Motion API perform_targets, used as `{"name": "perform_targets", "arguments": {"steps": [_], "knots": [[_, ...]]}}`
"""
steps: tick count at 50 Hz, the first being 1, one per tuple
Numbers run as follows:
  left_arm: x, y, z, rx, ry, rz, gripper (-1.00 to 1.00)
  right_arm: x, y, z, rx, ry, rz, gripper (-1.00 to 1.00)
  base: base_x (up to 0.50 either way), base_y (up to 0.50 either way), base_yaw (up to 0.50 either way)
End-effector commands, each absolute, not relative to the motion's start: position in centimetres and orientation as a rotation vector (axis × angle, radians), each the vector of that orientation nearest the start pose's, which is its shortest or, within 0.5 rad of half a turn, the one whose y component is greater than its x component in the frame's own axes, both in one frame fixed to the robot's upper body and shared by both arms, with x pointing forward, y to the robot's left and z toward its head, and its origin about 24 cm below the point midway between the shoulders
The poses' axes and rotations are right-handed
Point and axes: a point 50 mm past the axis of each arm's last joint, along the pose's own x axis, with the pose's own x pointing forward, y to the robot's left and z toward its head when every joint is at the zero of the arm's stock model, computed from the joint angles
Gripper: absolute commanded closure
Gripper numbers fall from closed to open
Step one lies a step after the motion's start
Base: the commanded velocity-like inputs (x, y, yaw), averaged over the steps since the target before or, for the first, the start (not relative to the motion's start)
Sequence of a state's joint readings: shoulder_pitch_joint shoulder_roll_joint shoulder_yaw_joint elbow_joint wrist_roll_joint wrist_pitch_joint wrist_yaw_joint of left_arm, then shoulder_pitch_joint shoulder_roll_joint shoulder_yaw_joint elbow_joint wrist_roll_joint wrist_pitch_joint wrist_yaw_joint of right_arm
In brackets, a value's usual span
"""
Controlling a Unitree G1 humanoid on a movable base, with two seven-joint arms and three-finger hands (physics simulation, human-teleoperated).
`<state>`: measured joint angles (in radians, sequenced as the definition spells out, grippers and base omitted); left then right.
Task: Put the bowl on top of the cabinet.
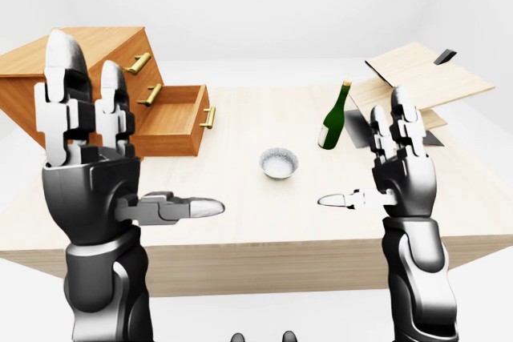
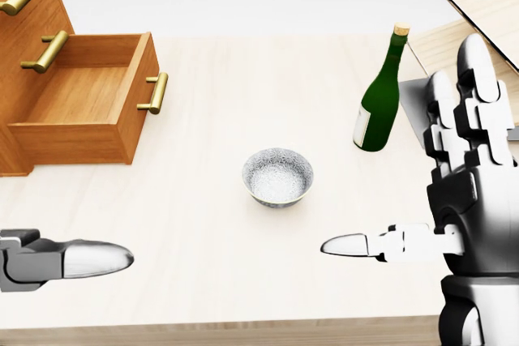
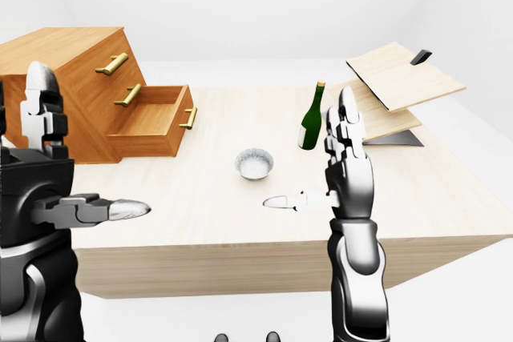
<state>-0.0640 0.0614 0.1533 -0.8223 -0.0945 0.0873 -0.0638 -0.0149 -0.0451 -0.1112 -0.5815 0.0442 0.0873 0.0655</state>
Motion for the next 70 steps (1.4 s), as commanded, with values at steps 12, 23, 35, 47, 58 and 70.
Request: {"name": "perform_targets", "arguments": {"steps": [12, 23, 35, 47, 58, 70], "knots": [[16.4, 17.4, 25.6, 0.037, -1.014, 0.008, -1.0, 21.9, -17.3, 17.6, -0.048, -0.55, -0.031, -1.0, 0.0, 0.21, 0.0], [16.7, 17.3, 25.3, 0.034, -0.993, 0.004, -1.0, 22.1, -17.2, 17.3, -0.051, -0.531, -0.021, -1.0, 0.0, 0.5, 0.0], [16.4, 17.2, 25.5, 0.03, -1.009, 0.002, -1.0, 22.0, -17.2, 17.3, -0.052, -0.53, -0.02, -1.0, 0.0, 0.5, 0.0], [16.4, 17.1, 25.4, 0.027, -1.003, 0.001, -1.0, 22.0, -17.0, 17.2, -0.05, -0.528, -0.01, -1.0, 0.0, 0.5, 0.0], [16.4, 17.2, 25.5, 0.026, -1.008, 0.002, -1.0, 22.1, -17.0, 17.4, -0.05, -0.538, -0.02, -1.0, 0.0, 0.2, 0.0], [16.4, 17.1, 25.5, 0.02, -1.006, -0.001, -1.0, 21.9, -17.1, 17.6, -0.042, -0.55, -0.015, -1.0, 0.23, 0.0, 0.0]]}}
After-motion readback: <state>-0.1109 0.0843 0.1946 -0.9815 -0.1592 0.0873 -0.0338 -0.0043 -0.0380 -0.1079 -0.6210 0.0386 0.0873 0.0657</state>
